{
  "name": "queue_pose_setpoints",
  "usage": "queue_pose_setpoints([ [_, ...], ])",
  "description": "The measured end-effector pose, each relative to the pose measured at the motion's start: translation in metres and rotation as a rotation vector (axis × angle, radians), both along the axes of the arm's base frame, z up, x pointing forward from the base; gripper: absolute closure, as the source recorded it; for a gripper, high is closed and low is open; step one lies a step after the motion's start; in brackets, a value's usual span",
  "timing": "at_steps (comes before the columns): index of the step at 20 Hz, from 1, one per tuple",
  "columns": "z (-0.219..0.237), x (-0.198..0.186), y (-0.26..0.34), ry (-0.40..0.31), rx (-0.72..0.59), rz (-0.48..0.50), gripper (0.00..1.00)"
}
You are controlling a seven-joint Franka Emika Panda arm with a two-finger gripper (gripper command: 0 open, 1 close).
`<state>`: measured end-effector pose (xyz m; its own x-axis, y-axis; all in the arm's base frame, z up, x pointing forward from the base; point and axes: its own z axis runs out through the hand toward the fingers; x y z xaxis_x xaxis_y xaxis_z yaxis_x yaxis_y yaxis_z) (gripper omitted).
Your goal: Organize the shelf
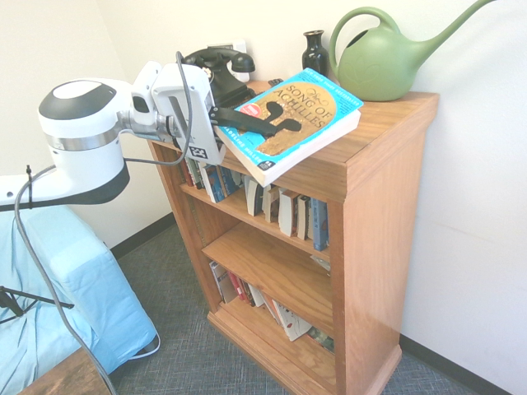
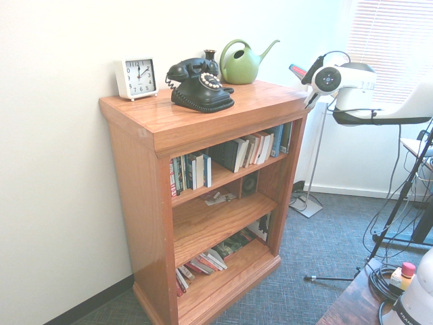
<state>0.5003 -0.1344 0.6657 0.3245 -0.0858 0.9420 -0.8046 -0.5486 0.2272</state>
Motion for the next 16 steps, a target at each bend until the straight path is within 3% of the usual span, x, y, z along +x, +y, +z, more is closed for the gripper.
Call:
queue_pose_setpoints([
  [10,-0.065,-0.13,0.06,-0.068,0.326,0.081,1.0],
  [16,-0.12,-0.145,0.115,-0.031,0.478,0.169,1.0],
])
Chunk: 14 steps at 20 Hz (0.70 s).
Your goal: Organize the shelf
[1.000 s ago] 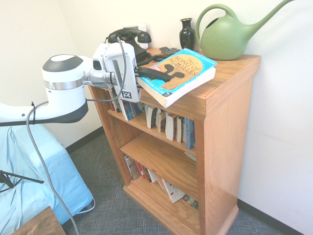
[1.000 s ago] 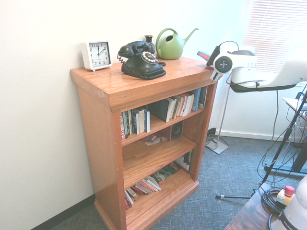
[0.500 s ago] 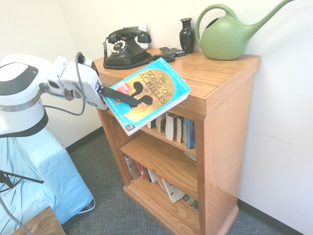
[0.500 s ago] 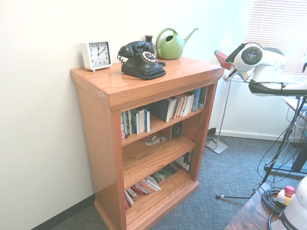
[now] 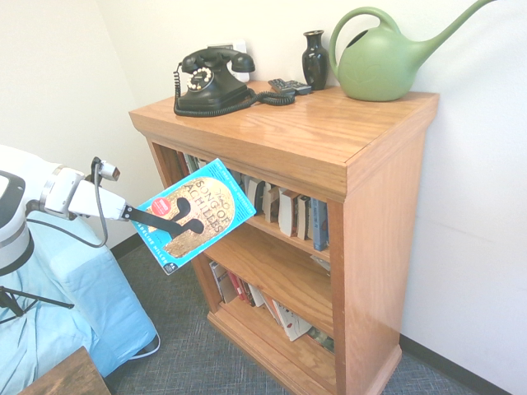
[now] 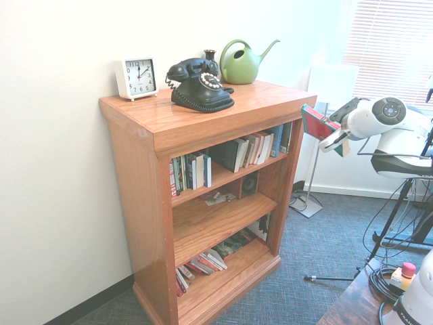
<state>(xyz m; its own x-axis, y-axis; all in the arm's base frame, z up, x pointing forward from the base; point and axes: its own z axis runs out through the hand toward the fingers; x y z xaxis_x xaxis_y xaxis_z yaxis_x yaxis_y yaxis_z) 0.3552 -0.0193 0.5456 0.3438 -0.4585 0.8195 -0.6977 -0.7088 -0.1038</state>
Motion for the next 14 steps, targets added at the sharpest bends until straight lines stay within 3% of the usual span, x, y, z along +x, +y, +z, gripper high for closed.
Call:
queue_pose_setpoints([
  [8,-0.052,0.024,0.074,0.06,0.085,0.118,1.0],
  [14,-0.071,0.054,0.127,0.051,0.152,0.213,1.0],
])
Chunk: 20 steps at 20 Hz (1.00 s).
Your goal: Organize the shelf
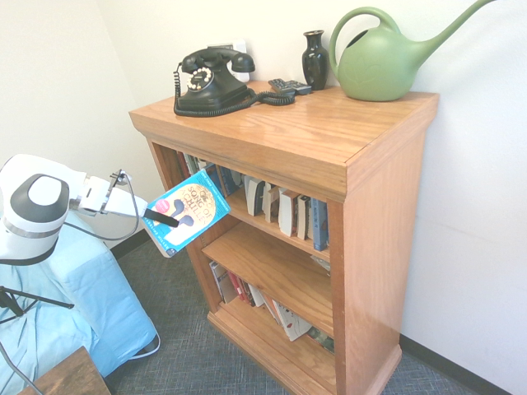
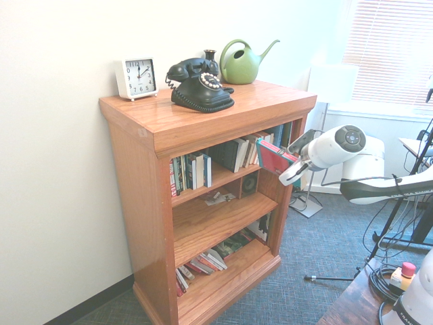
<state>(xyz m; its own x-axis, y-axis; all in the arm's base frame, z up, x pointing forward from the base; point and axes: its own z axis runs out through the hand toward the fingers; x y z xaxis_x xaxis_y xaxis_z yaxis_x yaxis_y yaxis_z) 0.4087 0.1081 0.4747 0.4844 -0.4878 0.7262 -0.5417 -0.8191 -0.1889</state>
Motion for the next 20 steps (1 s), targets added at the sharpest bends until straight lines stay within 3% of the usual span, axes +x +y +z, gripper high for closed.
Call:
queue_pose_setpoints([
  [6,-0.012,0.032,0.022,-0.043,0.082,0.092,1.0],
  [20,-0.044,0.138,0.042,-0.081,0.132,0.129,1.0],
])
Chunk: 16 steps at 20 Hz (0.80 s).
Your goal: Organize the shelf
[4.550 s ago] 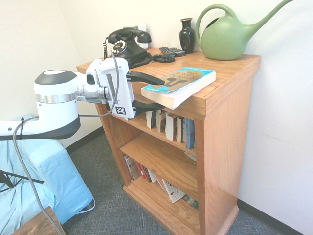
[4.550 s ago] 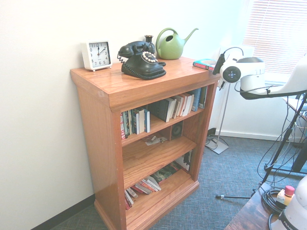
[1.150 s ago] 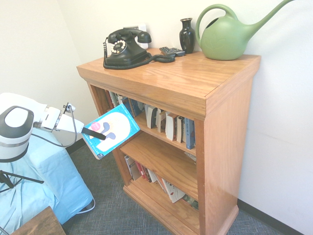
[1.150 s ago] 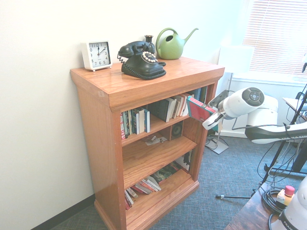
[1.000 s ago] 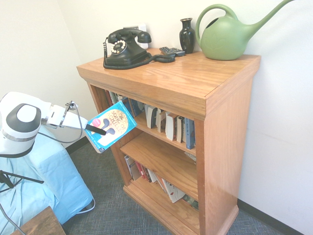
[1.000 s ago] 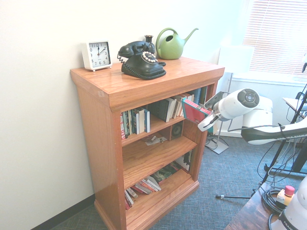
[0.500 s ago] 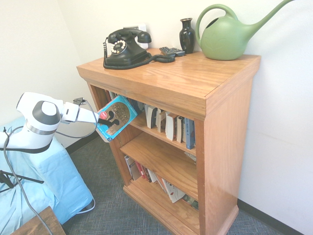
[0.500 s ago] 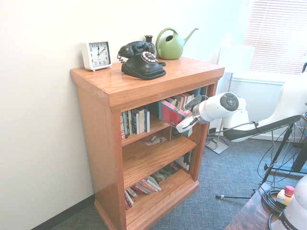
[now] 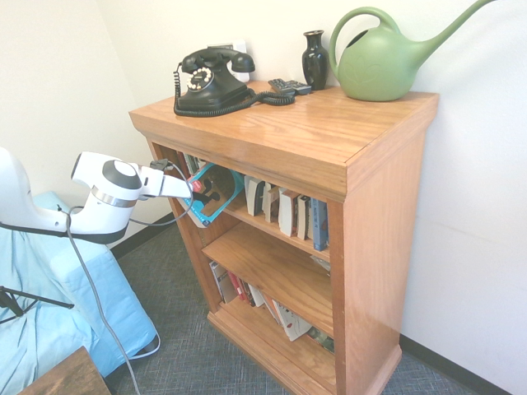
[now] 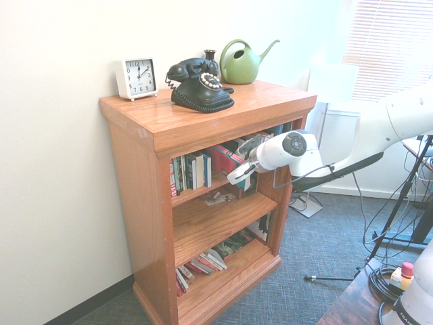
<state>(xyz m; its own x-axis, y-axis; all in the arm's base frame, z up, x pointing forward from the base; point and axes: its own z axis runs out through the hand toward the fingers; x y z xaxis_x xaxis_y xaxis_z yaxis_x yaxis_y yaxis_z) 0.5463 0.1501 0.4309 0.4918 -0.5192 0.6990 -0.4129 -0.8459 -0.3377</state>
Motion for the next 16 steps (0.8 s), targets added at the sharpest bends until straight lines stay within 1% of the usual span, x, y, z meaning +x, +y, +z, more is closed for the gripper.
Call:
queue_pose_setpoints([
  [4,-0.011,0.017,0.006,0.01,0.008,0.014,1.0],
  [8,-0.013,0.02,0.023,0.003,0.002,0.029,1.0],
  [12,-0.018,0.027,0.03,-0.005,-0.011,0.016,1.0],
  [16,-0.016,0.046,0.033,-0.021,-0.01,0.009,1.0],
])
